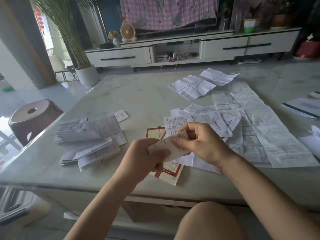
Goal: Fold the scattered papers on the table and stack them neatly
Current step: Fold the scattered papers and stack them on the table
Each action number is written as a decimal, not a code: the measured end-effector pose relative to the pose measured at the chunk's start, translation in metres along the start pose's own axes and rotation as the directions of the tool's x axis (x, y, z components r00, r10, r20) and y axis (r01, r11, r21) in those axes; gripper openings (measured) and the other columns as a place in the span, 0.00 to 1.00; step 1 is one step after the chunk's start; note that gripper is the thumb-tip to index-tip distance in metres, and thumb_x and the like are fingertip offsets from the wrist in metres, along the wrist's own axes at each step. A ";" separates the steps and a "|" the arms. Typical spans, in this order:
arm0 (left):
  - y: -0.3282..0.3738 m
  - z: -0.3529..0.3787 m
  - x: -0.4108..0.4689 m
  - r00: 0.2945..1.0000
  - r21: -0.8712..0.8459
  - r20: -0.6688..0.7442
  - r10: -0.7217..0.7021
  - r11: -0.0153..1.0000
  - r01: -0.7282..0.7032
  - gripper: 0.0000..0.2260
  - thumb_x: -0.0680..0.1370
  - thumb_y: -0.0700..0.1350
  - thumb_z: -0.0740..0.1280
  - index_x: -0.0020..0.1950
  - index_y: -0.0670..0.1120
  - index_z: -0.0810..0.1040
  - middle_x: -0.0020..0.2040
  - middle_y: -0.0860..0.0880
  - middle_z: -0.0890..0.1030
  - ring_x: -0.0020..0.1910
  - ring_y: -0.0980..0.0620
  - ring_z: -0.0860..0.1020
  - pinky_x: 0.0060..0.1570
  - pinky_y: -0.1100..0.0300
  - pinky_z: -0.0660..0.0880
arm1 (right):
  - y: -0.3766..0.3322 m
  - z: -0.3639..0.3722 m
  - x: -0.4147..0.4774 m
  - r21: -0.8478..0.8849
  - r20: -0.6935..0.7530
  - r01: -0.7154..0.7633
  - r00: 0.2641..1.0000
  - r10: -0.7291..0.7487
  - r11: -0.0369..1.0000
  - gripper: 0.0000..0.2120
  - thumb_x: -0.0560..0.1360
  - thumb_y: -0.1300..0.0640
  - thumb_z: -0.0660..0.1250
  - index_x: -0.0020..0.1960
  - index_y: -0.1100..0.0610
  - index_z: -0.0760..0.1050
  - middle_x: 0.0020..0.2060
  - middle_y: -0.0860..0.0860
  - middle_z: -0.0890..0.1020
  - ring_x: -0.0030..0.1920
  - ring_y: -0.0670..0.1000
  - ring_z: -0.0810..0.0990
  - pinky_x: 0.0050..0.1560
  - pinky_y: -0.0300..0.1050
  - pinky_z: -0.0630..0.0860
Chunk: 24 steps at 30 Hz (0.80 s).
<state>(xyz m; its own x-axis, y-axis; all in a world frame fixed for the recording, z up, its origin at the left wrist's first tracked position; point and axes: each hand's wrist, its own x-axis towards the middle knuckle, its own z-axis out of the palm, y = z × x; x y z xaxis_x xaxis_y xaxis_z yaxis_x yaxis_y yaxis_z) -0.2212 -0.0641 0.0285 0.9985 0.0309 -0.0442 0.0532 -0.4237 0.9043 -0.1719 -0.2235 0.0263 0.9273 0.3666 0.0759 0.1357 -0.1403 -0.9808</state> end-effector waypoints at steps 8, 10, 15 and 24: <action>-0.002 -0.016 -0.006 0.991 -0.008 0.091 -0.094 0.995 0.095 0.03 0.75 0.39 0.68 0.42 0.45 0.80 0.35 0.49 0.85 0.21 0.58 0.70 0.23 0.69 0.67 | 0.000 -0.001 0.002 0.028 -0.018 -0.038 0.999 0.039 0.999 0.06 0.70 0.61 0.72 0.39 0.59 0.75 0.33 0.51 0.80 0.34 0.47 0.78 0.34 0.39 0.77; -0.007 -0.022 -0.005 0.993 0.041 0.089 -0.082 0.996 0.079 0.08 0.73 0.36 0.69 0.42 0.50 0.80 0.36 0.52 0.85 0.28 0.57 0.76 0.30 0.66 0.72 | 0.000 0.001 0.002 0.044 -0.034 -0.037 0.999 0.038 0.998 0.07 0.70 0.63 0.72 0.38 0.58 0.74 0.34 0.52 0.80 0.33 0.47 0.78 0.32 0.38 0.77; -0.006 -0.028 -0.005 0.990 -0.056 0.137 -0.041 0.997 0.050 0.12 0.68 0.46 0.75 0.49 0.54 0.80 0.46 0.52 0.84 0.45 0.56 0.82 0.47 0.62 0.77 | -0.001 0.004 -0.001 -0.047 -0.010 0.010 1.000 -0.011 0.999 0.07 0.70 0.62 0.72 0.38 0.57 0.75 0.33 0.49 0.80 0.35 0.44 0.79 0.36 0.34 0.76; -0.011 -0.008 -0.006 0.995 -0.026 0.040 0.096 0.995 -0.095 0.10 0.79 0.41 0.62 0.43 0.42 0.82 0.31 0.45 0.82 0.28 0.50 0.80 0.29 0.61 0.73 | -0.001 0.010 -0.007 -0.053 0.073 0.078 0.995 -0.074 0.996 0.05 0.72 0.60 0.70 0.39 0.55 0.76 0.36 0.51 0.81 0.38 0.46 0.80 0.39 0.38 0.77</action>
<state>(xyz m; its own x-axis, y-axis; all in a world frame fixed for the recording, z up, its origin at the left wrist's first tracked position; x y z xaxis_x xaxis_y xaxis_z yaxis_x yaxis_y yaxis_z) -0.2280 -0.0521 0.0220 0.9986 -0.0461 0.0260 -0.0423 -0.4007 0.9152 -0.1818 -0.2167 0.0252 0.8867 0.4421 0.1353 0.2260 -0.1593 -0.9610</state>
